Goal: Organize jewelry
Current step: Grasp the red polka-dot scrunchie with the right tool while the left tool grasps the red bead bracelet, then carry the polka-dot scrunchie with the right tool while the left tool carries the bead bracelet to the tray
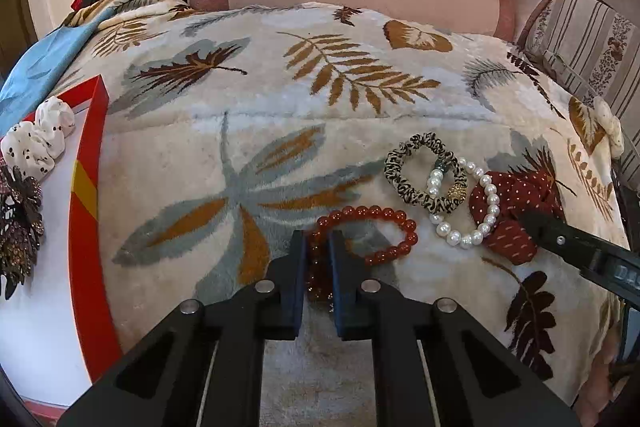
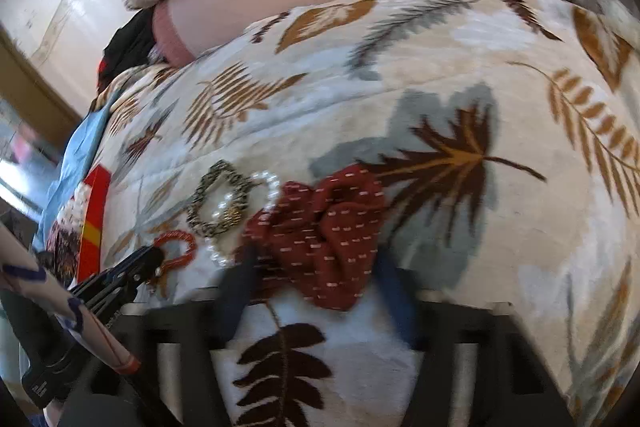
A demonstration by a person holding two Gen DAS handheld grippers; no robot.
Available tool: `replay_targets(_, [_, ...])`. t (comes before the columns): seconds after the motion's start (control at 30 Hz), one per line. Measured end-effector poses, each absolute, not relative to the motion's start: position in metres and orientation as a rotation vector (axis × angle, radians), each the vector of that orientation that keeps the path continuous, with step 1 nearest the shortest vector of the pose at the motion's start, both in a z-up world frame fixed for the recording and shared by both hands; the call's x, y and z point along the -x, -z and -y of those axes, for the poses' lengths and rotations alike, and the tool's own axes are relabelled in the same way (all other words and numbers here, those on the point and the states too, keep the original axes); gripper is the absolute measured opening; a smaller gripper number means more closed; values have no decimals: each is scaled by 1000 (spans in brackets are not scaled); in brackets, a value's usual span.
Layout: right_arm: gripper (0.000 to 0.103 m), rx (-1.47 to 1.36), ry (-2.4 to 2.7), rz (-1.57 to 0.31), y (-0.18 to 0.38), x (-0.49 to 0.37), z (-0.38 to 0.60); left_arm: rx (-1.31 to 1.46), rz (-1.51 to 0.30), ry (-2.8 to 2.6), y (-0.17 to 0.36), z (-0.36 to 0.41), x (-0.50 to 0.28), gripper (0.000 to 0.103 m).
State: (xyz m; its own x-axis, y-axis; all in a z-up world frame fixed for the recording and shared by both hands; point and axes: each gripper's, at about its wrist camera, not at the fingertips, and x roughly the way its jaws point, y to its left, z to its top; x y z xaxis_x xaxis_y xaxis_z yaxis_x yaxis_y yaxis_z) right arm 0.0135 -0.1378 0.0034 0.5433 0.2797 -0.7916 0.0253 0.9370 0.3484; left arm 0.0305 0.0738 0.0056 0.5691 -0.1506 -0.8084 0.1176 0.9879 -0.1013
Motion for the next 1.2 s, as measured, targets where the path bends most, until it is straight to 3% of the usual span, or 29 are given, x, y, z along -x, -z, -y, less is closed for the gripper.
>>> replay_targets(0.17, [11, -304, -166, -940, -12, -6, 134, 73, -951, 168, -4, -78, -31, 10])
replay_targets(0.6, [10, -310, 21, -641, -64, 29, 163, 99, -855, 183, -18, -77, -5, 7])
replay_targets(1.2, [10, -279, -169, -642, -70, 54, 129, 103, -732, 217, -53, -77, 62, 7])
